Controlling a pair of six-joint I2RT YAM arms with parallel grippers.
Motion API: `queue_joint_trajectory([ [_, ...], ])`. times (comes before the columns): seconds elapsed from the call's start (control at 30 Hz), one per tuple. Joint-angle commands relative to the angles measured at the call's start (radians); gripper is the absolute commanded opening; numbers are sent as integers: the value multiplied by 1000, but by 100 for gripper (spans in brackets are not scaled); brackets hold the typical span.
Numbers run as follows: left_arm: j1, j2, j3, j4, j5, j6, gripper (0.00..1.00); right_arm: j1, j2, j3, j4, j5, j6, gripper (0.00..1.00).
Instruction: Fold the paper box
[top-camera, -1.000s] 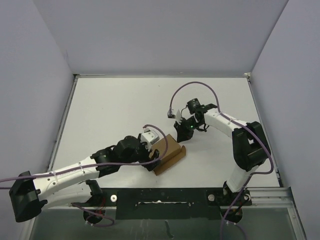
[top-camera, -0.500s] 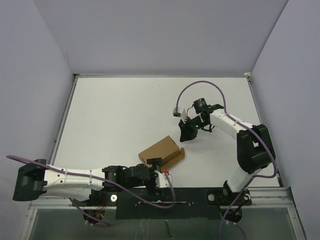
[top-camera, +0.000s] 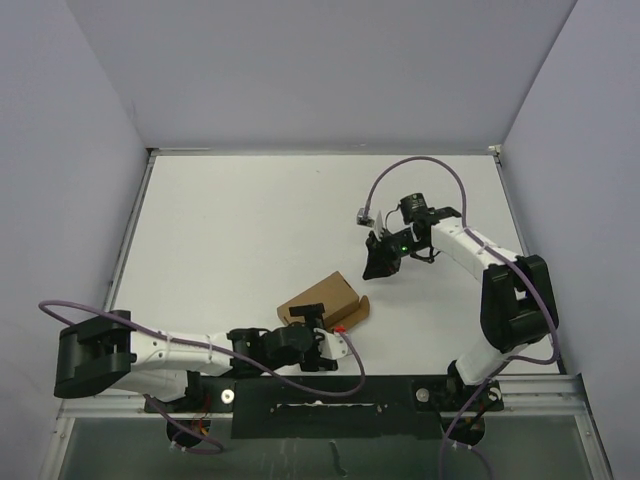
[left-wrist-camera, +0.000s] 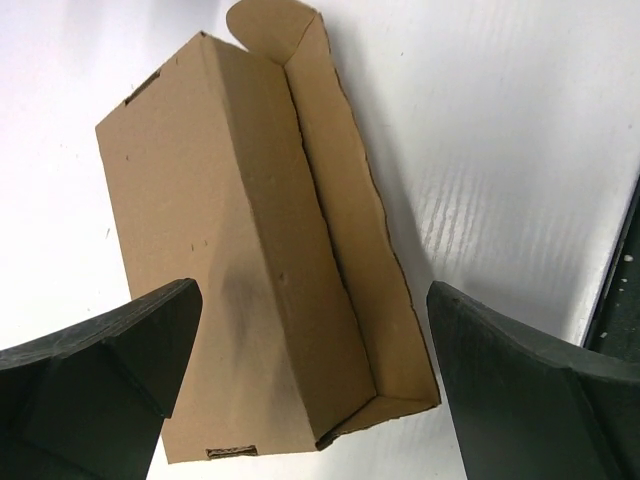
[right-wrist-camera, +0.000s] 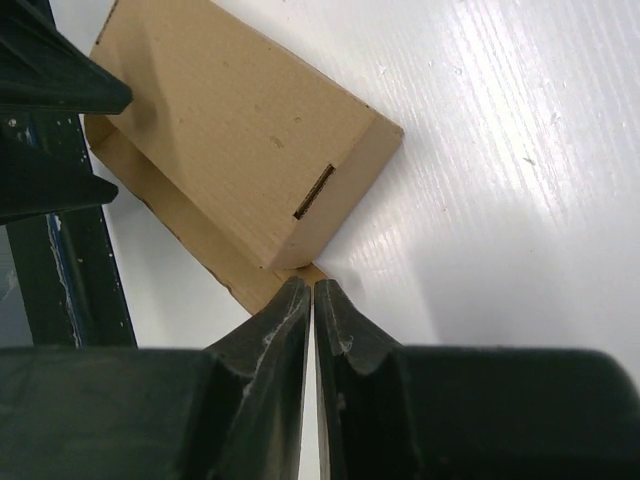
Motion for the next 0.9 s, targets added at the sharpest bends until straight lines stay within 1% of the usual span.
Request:
queue_joint_trajectory([
  [0.0,27,21,-1,79,8,-36,98,-22,-78,-5,8,-108,5,10],
  [0.13,43,36,1,77,35,-74,98,-53,-117,-23,37,-159,32,12],
  [0.37,53,78,0,104,31,-94,98,-98,-213,-76,134,-196,110,19],
  [0.4,54,86,1,106,27,-95,97,-108,-227,-87,152,-204,121,21],
  [0.47,55,94,-3,114,25,-99,96,-121,-255,-119,196,-229,143,35],
  [0.5,55,93,-6,118,26,-100,95,-129,-263,-144,219,-248,163,40],
  [0.53,56,92,-9,121,27,-100,94,-138,-265,-159,241,-271,189,43],
  [0.63,63,83,-17,123,36,-105,90,-150,-259,-189,264,-310,247,44],
  [0.8,74,70,-18,105,56,-113,84,-169,-264,-273,362,-272,376,43],
  [0.87,77,66,-21,100,64,-117,82,-175,-257,-281,367,-258,386,42],
])
